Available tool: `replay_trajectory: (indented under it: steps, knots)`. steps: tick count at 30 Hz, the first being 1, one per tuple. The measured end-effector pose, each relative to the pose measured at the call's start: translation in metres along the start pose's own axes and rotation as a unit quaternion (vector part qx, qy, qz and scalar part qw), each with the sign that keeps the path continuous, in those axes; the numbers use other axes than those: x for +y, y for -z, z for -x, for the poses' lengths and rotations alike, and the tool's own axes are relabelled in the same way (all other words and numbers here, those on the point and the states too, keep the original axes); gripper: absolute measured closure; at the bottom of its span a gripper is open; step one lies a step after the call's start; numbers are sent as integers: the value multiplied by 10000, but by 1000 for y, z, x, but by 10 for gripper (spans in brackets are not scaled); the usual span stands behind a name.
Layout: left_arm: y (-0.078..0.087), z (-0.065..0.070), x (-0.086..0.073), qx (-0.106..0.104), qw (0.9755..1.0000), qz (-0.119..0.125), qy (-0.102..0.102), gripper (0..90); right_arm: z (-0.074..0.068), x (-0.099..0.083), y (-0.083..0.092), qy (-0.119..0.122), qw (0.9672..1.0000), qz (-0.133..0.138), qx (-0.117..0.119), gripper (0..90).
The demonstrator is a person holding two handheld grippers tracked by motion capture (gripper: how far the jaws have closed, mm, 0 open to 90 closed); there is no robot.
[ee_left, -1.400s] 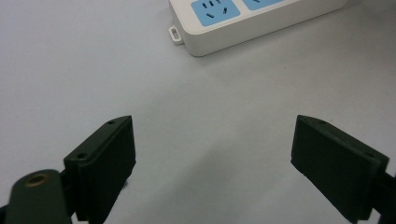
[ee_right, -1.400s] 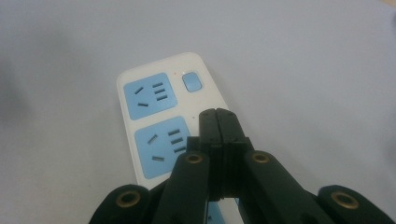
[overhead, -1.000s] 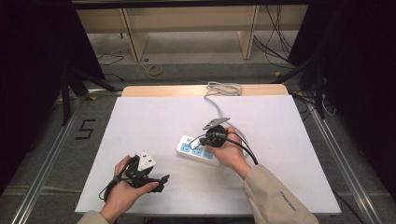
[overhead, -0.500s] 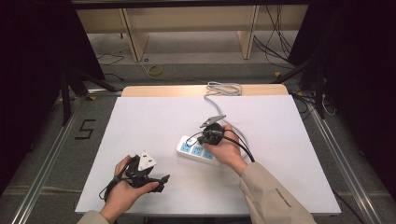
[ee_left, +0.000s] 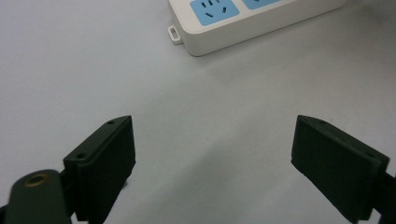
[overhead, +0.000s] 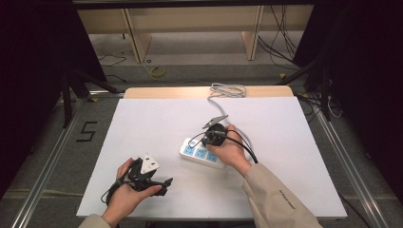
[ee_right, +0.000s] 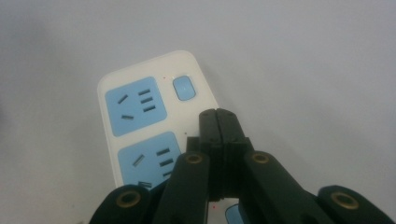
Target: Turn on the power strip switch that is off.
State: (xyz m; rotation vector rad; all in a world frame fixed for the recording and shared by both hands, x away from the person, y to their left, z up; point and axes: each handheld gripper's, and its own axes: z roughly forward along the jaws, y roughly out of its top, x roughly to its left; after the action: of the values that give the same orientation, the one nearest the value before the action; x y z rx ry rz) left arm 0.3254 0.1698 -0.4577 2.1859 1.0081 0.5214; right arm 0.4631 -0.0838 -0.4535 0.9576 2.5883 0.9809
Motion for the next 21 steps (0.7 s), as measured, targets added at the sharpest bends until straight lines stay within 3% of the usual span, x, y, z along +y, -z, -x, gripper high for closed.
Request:
replay_trajectory:
  steps: [8,21]
  knots:
    - [0,0,0,0,10000,-11,-16,132,-3,4,0,148,9998,-141,-37,900]
    - [0,0,0,3,10000,-21,-21,132,-4,5,-2,122,9996,-228,-71,900]
